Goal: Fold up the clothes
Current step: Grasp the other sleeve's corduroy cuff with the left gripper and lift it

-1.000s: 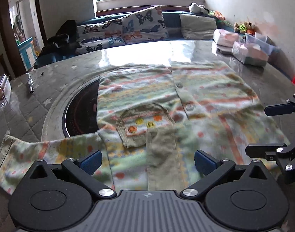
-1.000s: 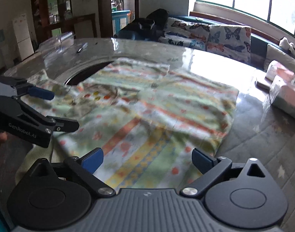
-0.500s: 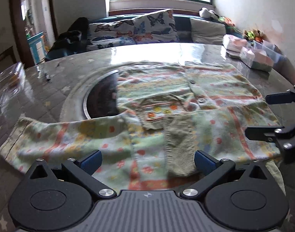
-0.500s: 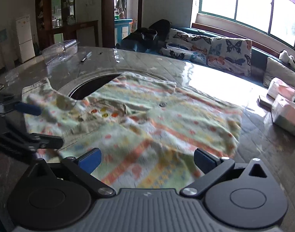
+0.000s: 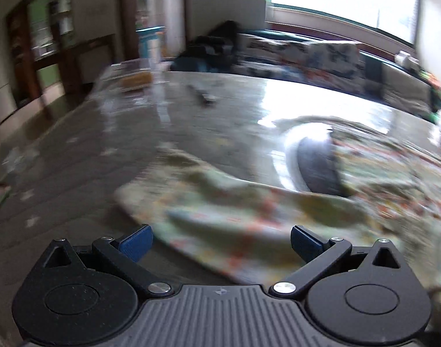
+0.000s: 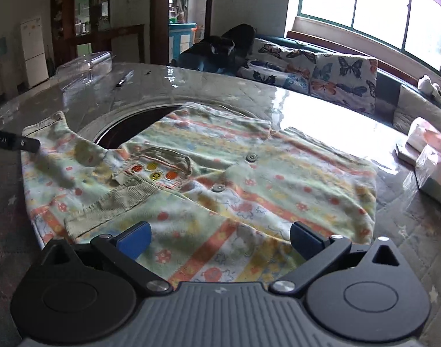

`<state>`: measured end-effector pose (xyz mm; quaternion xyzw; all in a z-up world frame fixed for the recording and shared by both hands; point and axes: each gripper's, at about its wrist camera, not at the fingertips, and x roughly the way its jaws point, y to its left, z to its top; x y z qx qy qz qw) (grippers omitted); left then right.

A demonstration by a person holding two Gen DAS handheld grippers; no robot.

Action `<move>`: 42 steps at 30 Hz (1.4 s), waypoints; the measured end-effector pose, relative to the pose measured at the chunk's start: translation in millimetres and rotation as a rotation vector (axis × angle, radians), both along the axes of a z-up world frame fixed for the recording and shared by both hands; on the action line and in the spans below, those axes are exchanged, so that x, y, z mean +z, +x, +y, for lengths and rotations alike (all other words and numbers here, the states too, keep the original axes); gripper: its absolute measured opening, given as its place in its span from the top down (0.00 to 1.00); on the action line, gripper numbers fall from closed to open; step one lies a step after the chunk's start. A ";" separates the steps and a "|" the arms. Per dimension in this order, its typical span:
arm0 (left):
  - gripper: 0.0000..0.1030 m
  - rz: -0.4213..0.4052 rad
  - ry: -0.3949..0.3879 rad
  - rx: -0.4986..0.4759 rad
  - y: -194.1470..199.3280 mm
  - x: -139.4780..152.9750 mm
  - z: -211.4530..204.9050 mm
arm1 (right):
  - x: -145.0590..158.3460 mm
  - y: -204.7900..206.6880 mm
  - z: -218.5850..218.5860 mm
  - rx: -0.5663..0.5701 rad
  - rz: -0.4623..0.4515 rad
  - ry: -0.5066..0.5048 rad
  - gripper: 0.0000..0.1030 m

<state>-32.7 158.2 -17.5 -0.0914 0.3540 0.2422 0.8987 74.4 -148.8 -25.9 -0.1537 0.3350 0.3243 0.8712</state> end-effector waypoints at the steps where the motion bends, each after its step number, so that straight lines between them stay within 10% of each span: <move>1: 0.00 0.000 0.004 0.032 -0.9 -0.9 10.1 | -2.9 1.5 -0.3 -0.006 0.012 -0.002 0.00; 14: 0.02 -0.058 -0.076 0.183 -7.1 -8.7 80.0 | -15.0 6.9 -12.3 -0.032 0.091 0.090 0.00; 31: 0.86 -0.114 -0.131 0.191 -12.0 -8.8 82.4 | -10.3 2.1 -7.4 -0.010 0.080 0.059 0.06; 42: 0.90 -0.253 -0.348 -0.045 -13.8 33.6 39.4 | 14.0 -4.2 -23.2 -0.036 0.038 0.113 0.12</move>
